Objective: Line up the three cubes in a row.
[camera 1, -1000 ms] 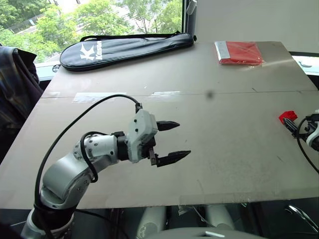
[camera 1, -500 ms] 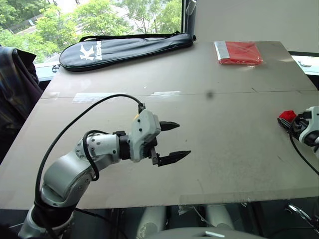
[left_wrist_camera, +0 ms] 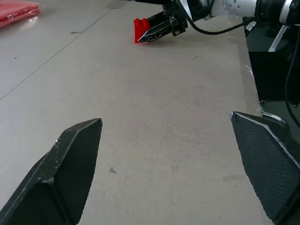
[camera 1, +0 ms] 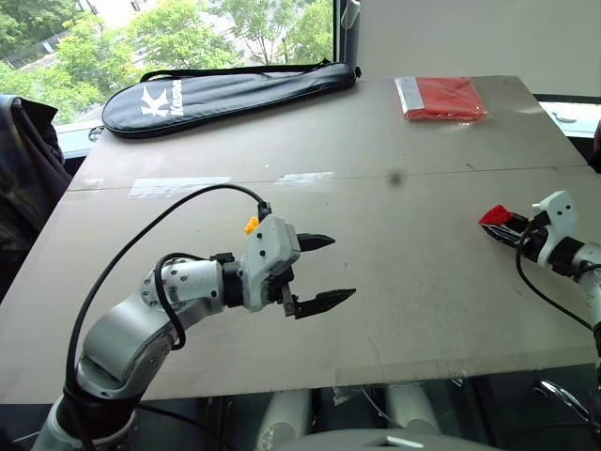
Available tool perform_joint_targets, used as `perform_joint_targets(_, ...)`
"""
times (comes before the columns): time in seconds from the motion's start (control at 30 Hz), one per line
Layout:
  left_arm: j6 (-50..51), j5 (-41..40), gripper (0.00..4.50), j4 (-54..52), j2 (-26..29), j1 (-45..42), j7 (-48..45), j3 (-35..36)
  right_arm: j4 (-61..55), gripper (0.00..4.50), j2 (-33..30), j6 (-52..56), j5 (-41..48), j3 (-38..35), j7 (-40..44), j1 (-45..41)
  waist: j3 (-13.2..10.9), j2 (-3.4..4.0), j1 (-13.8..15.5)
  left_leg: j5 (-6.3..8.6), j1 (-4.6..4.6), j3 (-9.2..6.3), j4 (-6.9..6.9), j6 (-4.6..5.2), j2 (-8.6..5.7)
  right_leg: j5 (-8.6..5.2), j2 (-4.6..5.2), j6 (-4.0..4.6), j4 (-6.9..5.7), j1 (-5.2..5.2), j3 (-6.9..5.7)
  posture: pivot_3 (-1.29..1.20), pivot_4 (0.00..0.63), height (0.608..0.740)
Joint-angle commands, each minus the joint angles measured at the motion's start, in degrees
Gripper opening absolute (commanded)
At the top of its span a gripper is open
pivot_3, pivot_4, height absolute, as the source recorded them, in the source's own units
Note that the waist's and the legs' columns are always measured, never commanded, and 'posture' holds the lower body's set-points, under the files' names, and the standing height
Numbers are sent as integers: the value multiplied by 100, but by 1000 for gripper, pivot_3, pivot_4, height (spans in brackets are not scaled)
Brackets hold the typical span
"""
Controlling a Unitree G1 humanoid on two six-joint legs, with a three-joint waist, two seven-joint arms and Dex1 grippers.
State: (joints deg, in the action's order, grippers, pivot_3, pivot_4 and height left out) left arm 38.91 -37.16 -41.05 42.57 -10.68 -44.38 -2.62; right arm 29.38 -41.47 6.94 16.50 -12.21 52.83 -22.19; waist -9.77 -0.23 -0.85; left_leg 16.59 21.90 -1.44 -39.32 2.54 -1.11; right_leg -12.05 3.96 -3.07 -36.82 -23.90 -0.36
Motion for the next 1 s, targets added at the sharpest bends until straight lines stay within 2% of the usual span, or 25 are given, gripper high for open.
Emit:
perform_joint_targets(0.03, -247, 108, 4500, -196, 55, 110, -30, 126, -2076, 1297, 625, 322, 147, 148, -692, 750, 0, -1, 33, 0, 2, -10, 0, -1, 0, 0, 0, 0, -2, 1, -8, 0, 150, 694)
perform_joint_targets(0.13, -301, 122, 4500, -212, 107, 244, -82, 207, -3028, 1297, 591, -18, 308, 393, 4, 1418, -4, 9, 88, -1, 15, -33, 1, -3, 1, -1, 3, 0, -3, -5, -16, 0, 150, 694)
perform_joint_targets(0.2, -401, 202, 4500, -156, 170, 317, -190, 155, -3111, 1297, 454, -174, 449, 520, 549, 1508, -9, 16, 111, -1, 19, -34, 1, -4, -5, -1, 6, -1, 0, -7, -24, 0, 150, 694)
perform_joint_targets(0.3, -538, 311, 4500, -42, 192, 275, -350, 4, -2873, 1297, 210, 4, 736, 736, 1403, 1217, -17, 6, 111, 1, 13, -10, -8, 0, -13, -6, 11, 9, 7, -3, -9, 0, 150, 694)
perform_joint_targets(0.43, -665, 419, 4500, 143, 245, 188, -568, -34, -1951, 1297, -45, -1034, 412, 1339, 2930, 612, -30, -18, 112, 0, -11, -12, -11, 1, -6, -8, 5, 12, 4, 18, -12, 0, 150, 694)
perform_joint_targets(0.53, -764, 503, 4500, 188, 306, 223, -704, -31, -916, 1297, 145, -1590, 256, 1715, 3701, -149, -41, -24, 37, -2, -13, -14, -10, -1, 4, -13, -6, 4, 2, 16, -16, 0, 150, 694)
perform_joint_targets(0.6, -821, 566, 4500, 197, 335, 257, -747, -11, -527, 1297, 204, -1831, 221, 1878, 3920, -391, -44, -28, 28, -3, -8, -14, -9, -3, 5, 2, -5, 19, 0, 12, -17, 0, 150, 694)
perform_joint_targets(0.7, -1109, 595, 4500, 175, 440, 476, -1022, 125, 16, 1297, 92, -2335, 374, 2717, 3967, -840, -45, -30, 22, -15, 5, -16, -5, -26, 5, 12, 3, 3, 2, 0, -20, 0, 150, 694)
perform_joint_targets(1.0, -1399, 596, 4500, 79, 546, 756, -1229, 248, 1438, 1297, 47, -3250, 462, 3356, 3967, -1547, -52, -34, 55, -8, 11, -15, -4, -17, 0, -1, 20, 26, 11, -2, -19, 0, 150, 694)
